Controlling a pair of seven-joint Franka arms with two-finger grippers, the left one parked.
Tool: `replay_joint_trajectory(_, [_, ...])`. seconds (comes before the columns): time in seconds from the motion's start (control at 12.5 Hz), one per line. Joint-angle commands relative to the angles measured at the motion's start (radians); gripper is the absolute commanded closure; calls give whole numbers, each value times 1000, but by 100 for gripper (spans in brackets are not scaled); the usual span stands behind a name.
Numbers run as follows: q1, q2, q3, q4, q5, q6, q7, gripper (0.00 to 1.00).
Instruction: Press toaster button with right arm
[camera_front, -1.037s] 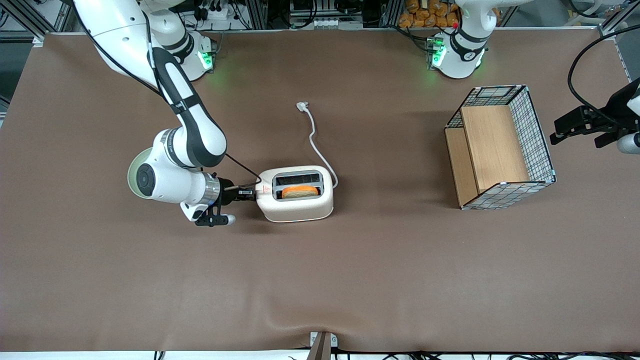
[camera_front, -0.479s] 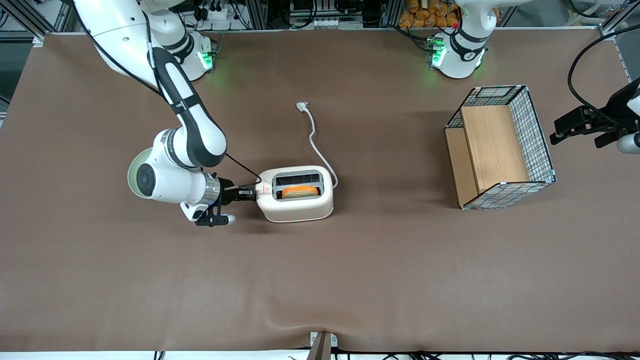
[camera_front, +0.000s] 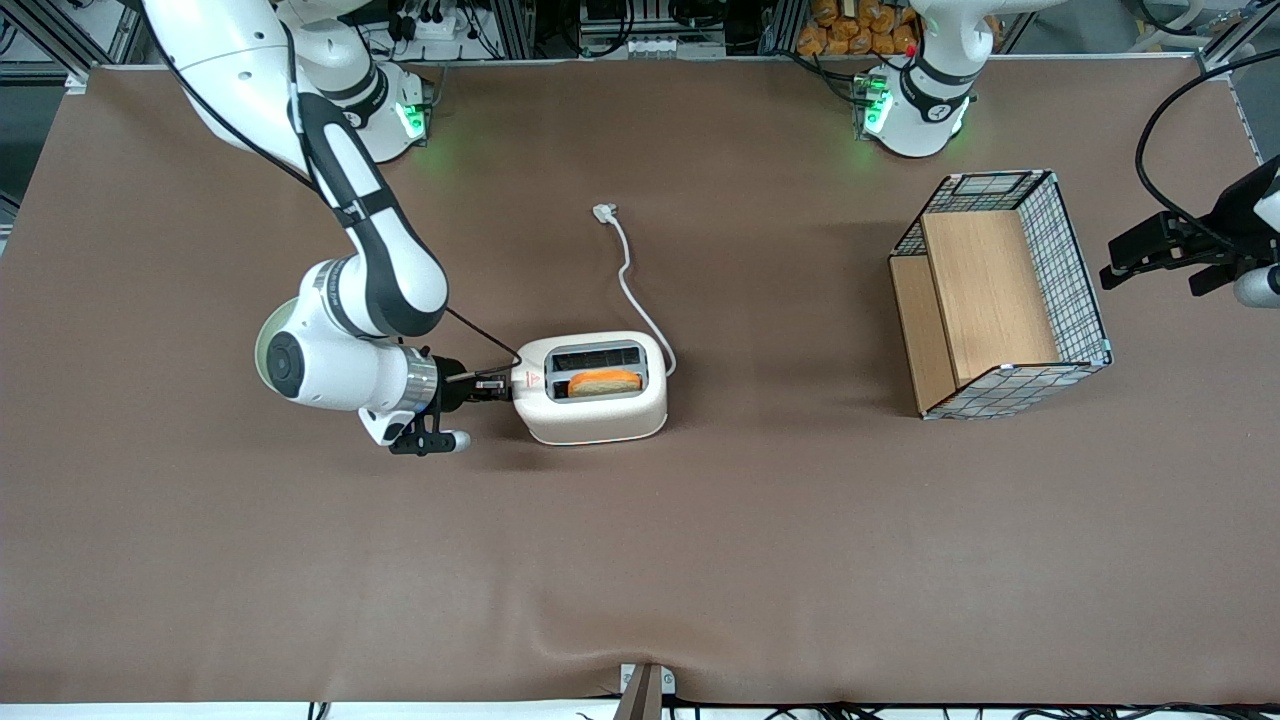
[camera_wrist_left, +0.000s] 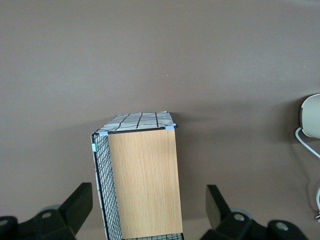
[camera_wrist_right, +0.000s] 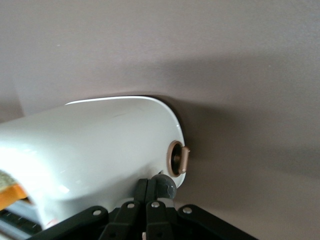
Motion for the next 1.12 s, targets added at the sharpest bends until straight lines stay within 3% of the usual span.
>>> replay_joint_trajectory(0.0, [-35,-2,2,94,9,-140,17,44])
replay_joint_trajectory(0.08, [-51,-2,-5,129,-23,-200,22,0])
replay_joint_trajectory(0.64, [-95,-6,-5,429,-290,-536,226,0])
replay_joint_trajectory(0.96, [-163,-33,20,539,-474,-654,221,0])
replay_joint_trajectory(1.04, [-189,-59,41,551,-550,-651,209,0])
